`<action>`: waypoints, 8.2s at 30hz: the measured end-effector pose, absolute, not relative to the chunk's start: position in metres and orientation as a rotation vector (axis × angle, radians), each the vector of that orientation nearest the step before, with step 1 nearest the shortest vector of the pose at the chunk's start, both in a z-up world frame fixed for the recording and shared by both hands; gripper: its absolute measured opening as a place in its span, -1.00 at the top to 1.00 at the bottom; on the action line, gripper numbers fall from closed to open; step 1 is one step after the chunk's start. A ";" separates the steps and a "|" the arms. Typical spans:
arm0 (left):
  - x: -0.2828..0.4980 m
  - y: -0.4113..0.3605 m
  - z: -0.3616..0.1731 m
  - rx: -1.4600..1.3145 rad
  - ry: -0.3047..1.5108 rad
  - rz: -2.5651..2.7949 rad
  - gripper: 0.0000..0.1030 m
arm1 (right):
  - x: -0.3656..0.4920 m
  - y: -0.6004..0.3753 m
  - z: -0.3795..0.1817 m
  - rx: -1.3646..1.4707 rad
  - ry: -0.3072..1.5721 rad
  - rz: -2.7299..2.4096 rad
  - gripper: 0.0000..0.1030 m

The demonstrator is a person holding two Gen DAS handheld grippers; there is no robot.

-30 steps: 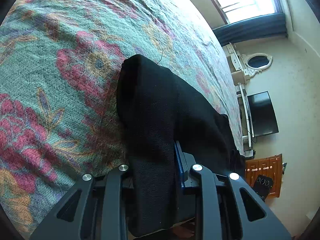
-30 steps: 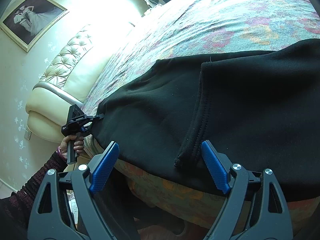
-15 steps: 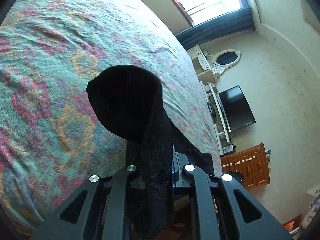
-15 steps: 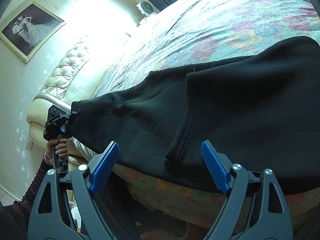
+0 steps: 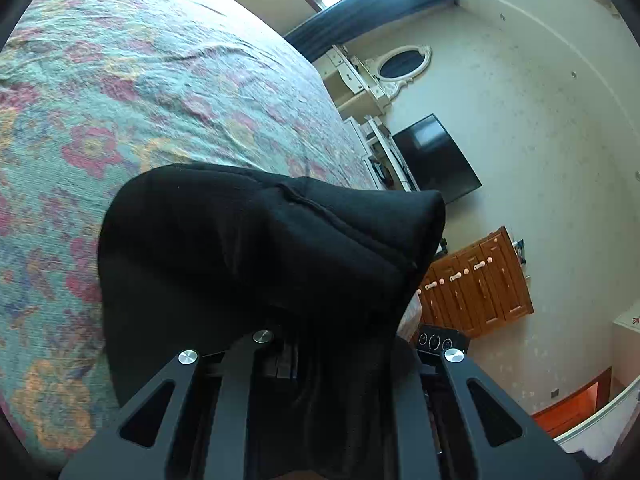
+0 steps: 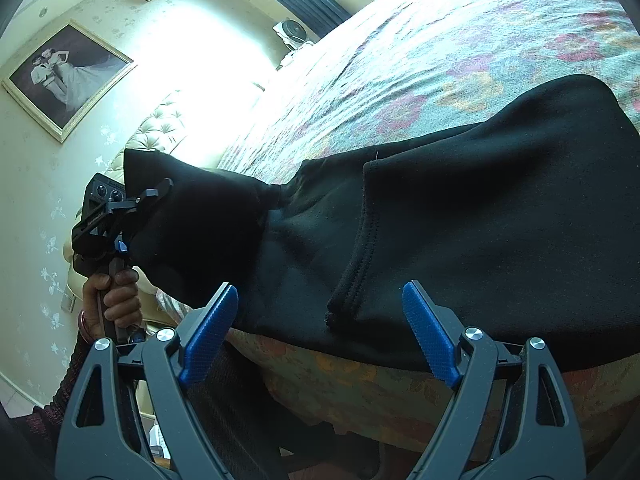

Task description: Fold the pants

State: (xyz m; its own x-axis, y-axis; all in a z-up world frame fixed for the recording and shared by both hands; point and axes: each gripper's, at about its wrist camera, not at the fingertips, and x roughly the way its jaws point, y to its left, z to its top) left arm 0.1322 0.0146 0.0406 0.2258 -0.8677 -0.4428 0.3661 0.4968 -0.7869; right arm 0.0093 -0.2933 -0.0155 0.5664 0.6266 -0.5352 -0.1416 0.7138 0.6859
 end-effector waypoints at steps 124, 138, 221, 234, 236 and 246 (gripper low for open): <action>0.074 -0.010 -0.096 -0.741 1.188 -0.780 0.35 | 0.005 -0.460 -0.092 0.985 1.047 0.511 0.34; 0.107 0.005 -0.040 -0.584 0.993 -0.846 -0.56 | 0.044 -0.476 -0.046 0.709 0.998 0.422 -0.80; 0.268 0.054 -0.067 -0.498 0.957 -0.460 0.46 | 0.259 -0.359 -0.103 0.971 0.982 0.600 0.35; 0.200 0.091 -0.063 -0.564 0.937 -0.487 -0.27 | 0.205 -0.379 -0.091 0.973 0.975 0.588 -0.36; 0.184 0.101 -0.070 -0.612 0.955 -0.486 -0.36 | 0.189 -0.377 -0.089 0.956 0.991 0.576 -0.44; 0.131 0.087 -0.078 -0.702 0.972 -0.544 -0.37 | 0.142 -0.329 -0.082 0.836 1.050 0.593 -0.73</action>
